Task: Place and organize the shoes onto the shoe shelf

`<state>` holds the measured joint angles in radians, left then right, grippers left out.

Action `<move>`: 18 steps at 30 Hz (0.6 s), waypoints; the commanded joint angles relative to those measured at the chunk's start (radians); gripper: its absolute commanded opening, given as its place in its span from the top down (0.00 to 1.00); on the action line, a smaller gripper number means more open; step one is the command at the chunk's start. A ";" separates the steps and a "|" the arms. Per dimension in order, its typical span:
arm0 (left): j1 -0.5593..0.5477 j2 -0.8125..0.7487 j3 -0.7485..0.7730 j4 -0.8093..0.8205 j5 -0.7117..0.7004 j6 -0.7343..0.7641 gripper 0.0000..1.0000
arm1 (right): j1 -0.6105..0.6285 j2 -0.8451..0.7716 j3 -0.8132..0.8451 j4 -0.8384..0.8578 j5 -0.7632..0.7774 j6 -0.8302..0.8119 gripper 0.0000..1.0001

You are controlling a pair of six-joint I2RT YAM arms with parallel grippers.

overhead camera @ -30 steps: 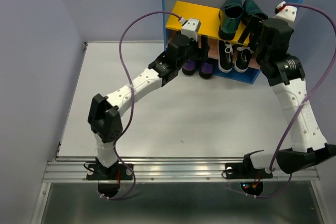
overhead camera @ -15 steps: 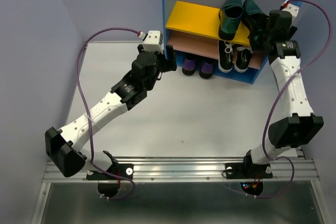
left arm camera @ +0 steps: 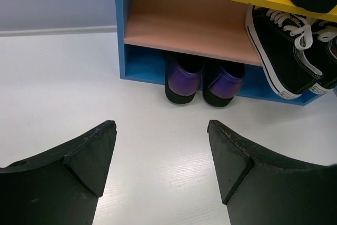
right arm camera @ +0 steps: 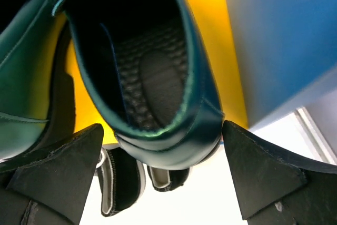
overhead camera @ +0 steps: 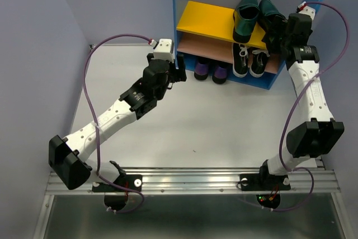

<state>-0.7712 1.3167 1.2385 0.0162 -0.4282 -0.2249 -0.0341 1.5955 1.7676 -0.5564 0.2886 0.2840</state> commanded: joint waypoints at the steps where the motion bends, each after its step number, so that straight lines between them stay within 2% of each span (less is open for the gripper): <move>1: 0.000 -0.036 -0.005 0.024 -0.023 -0.002 0.18 | -0.009 -0.037 -0.037 0.104 -0.123 0.023 0.00; 13: 0.000 -0.022 0.002 0.027 0.002 -0.010 0.18 | -0.009 -0.085 -0.091 0.170 -0.316 0.063 0.02; 18: 0.000 -0.017 0.004 0.027 0.012 -0.014 0.18 | -0.009 -0.072 -0.085 0.171 -0.341 0.069 0.02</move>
<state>-0.7712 1.3167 1.2369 0.0143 -0.4191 -0.2306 -0.0513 1.5444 1.6718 -0.4797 0.0284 0.3370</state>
